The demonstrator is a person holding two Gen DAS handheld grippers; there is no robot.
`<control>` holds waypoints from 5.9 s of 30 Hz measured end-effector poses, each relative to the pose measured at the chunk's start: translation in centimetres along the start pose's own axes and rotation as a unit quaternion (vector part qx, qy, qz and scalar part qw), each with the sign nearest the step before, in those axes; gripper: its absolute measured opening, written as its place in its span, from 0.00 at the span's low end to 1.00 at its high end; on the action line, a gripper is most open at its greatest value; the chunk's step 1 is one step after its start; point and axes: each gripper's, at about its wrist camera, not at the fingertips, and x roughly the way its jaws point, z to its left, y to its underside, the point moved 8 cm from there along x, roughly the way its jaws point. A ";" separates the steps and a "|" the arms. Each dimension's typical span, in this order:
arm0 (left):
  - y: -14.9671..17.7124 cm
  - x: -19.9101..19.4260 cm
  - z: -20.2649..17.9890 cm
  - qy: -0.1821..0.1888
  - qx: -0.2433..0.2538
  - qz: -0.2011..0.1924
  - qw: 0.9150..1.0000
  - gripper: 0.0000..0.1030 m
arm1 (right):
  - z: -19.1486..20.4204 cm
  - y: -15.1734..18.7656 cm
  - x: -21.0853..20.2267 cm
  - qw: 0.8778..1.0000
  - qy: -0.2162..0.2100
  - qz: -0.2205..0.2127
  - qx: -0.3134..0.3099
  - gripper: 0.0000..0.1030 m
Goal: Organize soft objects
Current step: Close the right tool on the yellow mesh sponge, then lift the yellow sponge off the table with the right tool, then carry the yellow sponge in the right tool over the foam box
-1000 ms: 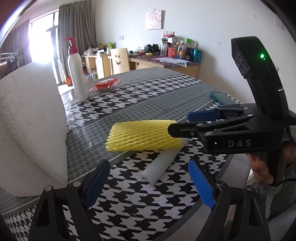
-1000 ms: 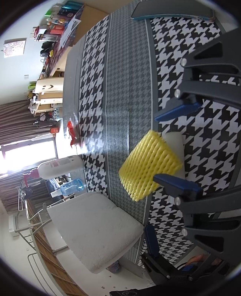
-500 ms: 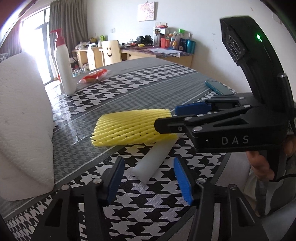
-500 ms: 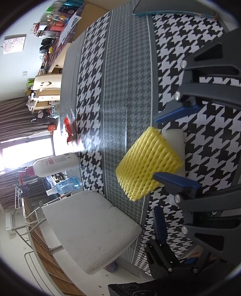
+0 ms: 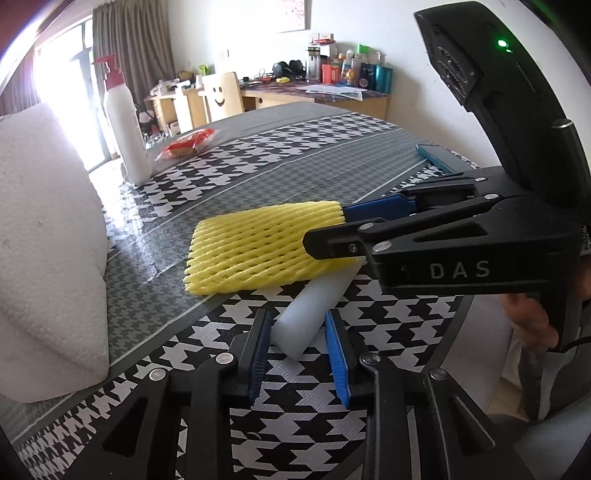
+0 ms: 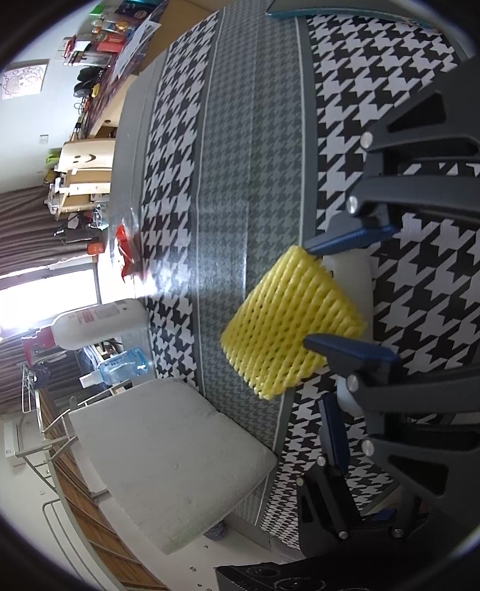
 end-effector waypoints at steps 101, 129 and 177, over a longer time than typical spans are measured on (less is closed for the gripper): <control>-5.6 -15.6 5.2 -0.105 -0.071 -0.199 0.972 0.10 | 3.9 -3.6 -12.3 0.984 0.060 -0.170 0.003 0.17; -8.1 -18.4 7.6 -0.126 -0.080 -0.240 0.959 0.10 | 5.5 -6.6 -13.1 0.977 0.048 -0.209 -0.018 0.17; -7.9 -21.2 17.2 -0.263 -0.154 -0.247 0.920 0.10 | 11.5 -11.7 -10.5 0.975 -0.017 -0.208 -0.078 0.17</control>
